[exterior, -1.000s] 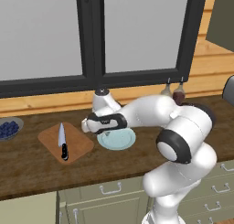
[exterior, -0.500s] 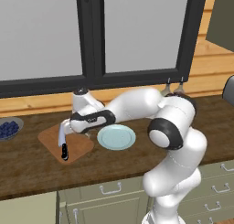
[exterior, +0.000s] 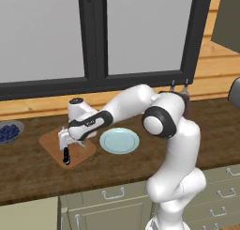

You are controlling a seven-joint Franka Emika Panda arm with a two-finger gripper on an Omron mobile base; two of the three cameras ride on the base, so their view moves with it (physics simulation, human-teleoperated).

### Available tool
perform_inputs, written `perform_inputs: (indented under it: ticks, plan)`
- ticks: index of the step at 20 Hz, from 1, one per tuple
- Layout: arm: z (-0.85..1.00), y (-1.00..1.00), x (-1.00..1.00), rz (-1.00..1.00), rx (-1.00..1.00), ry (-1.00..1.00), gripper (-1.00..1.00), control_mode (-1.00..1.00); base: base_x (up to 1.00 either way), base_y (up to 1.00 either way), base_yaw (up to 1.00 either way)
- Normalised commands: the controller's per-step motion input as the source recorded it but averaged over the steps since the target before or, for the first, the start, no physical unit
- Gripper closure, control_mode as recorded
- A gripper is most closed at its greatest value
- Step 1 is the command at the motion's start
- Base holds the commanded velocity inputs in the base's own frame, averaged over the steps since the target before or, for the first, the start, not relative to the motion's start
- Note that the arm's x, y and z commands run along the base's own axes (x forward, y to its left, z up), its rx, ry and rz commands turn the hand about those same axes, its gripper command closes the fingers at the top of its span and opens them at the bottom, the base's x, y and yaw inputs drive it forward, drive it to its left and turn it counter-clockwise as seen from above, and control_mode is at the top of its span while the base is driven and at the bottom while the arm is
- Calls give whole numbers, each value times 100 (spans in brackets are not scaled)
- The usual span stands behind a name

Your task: Pick up the knife from the drawer and place it on the cutting board. Then place the meat from the plate to the cutting board.

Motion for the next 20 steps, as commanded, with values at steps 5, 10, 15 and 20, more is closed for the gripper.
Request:
perform_inputs:
  ticks: [5,10,15,20]
  plan:
    - [-51,13,0,0,0,0,100,-100,0,0,0]
    - [-2,0,5,0,-1,0,100,-100,0,0,0]
    - [13,0,0,0,-2,0,-100,-100,0,0,0]
    - [15,0,0,0,-3,0,-100,-100,0,0,0]
